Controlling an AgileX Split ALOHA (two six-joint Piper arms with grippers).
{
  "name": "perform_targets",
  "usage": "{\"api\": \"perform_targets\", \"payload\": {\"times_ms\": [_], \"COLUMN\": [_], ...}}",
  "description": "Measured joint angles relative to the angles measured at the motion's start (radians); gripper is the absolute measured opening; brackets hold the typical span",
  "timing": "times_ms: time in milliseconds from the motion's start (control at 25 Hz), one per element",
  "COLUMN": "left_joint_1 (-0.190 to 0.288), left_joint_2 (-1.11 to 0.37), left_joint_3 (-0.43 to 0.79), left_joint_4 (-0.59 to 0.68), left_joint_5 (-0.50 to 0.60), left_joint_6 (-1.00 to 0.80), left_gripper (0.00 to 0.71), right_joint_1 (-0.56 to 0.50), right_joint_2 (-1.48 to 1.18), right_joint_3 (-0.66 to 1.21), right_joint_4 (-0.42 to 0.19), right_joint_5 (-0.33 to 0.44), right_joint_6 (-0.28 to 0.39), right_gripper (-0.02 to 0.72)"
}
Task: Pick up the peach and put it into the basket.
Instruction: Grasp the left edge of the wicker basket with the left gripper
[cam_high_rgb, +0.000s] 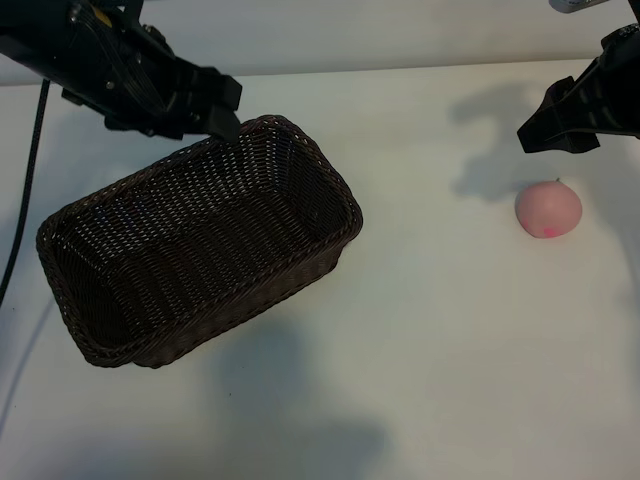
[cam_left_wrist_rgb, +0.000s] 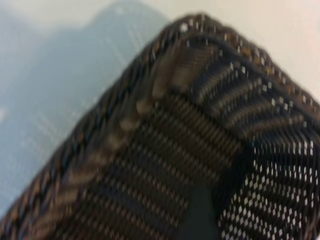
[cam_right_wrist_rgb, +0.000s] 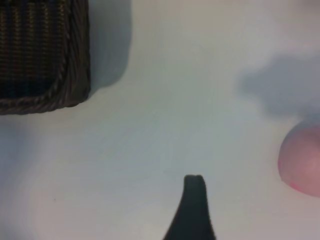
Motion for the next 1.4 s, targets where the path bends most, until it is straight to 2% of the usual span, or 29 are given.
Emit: {"api": "perform_targets", "payload": {"times_ms": [200,400,560,800,1080,1320,1400], "left_joint_1": [-0.001,-0.001,-0.001,-0.001,0.0,0.067,0.075], "left_joint_2": [-0.047,-0.216,-0.34,-0.382,-0.331,-0.257,-0.234], "left_joint_3": [0.047,0.265,0.44,0.556,0.599,0.64,0.642], "left_joint_4": [0.139,0.308,0.446,0.612,0.641,0.606,0.581], "left_joint_5": [0.038,0.018,-0.023,-0.069,-0.139,-0.202,-0.217], "left_joint_6": [-0.159,-0.354,-0.601,-0.886,-1.027,-1.012,-0.987], "left_gripper": [0.589,0.589,0.589,0.589,0.589,0.589,0.589], "right_joint_1": [0.0,0.0,0.0,0.0,0.0,0.0,0.0], "right_joint_2": [0.0,0.0,0.0,0.0,0.0,0.0,0.0], "right_joint_3": [0.0,0.0,0.0,0.0,0.0,0.0,0.0], "right_joint_4": [0.0,0.0,0.0,0.0,0.0,0.0,0.0], "right_joint_5": [0.0,0.0,0.005,0.011,0.011,0.011,0.011], "right_joint_6": [0.0,0.0,0.0,0.0,0.0,0.0,0.0], "right_gripper": [0.595,0.595,0.595,0.595,0.595,0.595,0.595]}}
